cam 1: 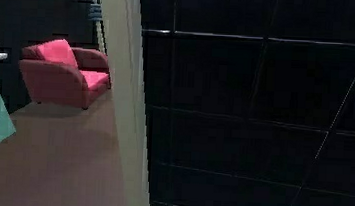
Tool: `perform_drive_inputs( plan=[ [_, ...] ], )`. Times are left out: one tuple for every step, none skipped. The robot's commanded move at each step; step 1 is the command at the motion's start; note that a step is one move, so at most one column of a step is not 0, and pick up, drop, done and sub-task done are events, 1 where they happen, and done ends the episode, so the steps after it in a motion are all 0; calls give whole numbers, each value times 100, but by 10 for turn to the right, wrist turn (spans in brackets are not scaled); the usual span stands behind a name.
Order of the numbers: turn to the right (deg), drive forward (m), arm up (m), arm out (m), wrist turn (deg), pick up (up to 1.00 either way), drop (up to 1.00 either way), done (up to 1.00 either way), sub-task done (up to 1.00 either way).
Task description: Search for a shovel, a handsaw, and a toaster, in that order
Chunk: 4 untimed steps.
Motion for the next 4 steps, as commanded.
perform_drive_inputs(
  plan=[
    [-450,0,0,0,0,0,0,0,0],
    [-300,0,0,0,0,0,0,0,0],
    [0,55,0,0,0,0,0,0,0],
    [450,0,0,0,0,0,0,0,0]
  ],
)
